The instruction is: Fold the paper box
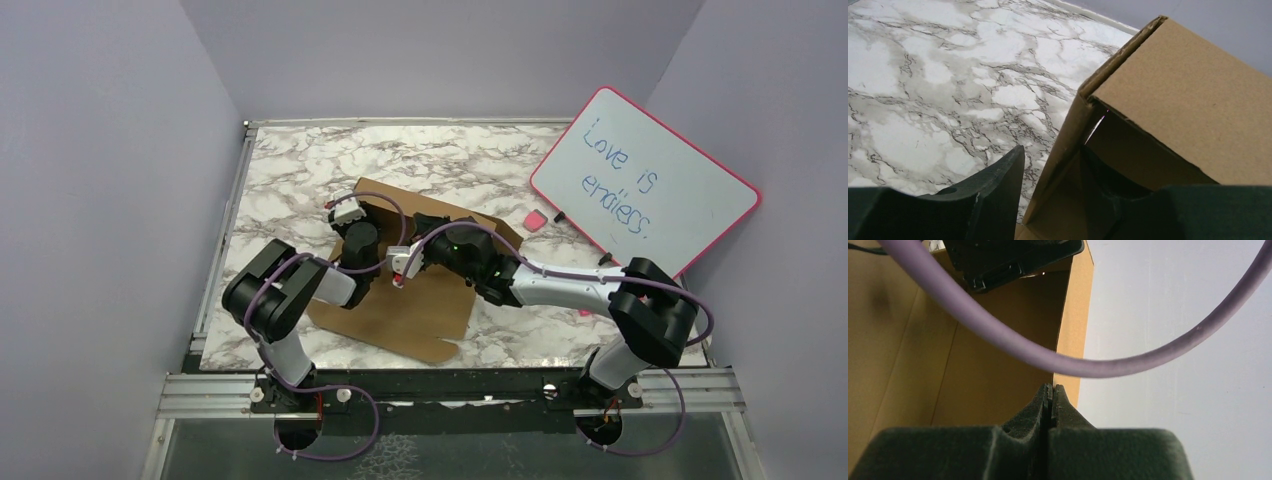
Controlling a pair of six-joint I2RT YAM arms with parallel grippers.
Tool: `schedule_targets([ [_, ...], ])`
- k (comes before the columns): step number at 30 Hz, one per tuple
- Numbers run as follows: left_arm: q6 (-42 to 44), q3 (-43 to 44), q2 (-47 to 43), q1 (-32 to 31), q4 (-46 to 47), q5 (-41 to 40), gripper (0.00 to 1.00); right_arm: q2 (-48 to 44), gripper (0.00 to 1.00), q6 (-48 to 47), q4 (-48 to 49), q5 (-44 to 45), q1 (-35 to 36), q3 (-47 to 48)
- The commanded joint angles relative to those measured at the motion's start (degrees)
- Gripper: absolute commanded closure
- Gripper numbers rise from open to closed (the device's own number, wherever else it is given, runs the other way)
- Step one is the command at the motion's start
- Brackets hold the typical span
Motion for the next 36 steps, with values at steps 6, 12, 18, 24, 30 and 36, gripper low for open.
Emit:
schedule_targets([
  [6,-0.9,-5.8,-11.3,1.0,-4.9,10.3,0.38,-0.6,0.93,2.8,-4.7,-2.6,0.2,-1.0],
  [12,-3.6,-9.5,-23.5,1.0,-16.2,17.2,0.28,-2.7,0.73,3.6,-3.9,-1.8,0.2,-0.4],
  [18,-10.9,-8.9,-35.8,1.1,-35.8,25.1,0.10,-7.1,0.59,7.7,-4.7,-0.5,0.2,-0.8],
  [24,-16.4,-5.0,-49.6,1.3,-56.5,29.1,0.01,-14.4,0.51,16.6,-9.9,-0.4,0.1,-0.9],
  [30,-14.7,4.7,-59.0,1.7,-74.5,29.4,0.01,-22.6,0.43,33.9,-15.4,3.2,0.2,-0.5],
  [36,-6.0,17.1,-54.2,2.8,-84.3,27.9,0.01,-28.4,0.36,58.6,-23.8,11.1,0.2,2.0],
])
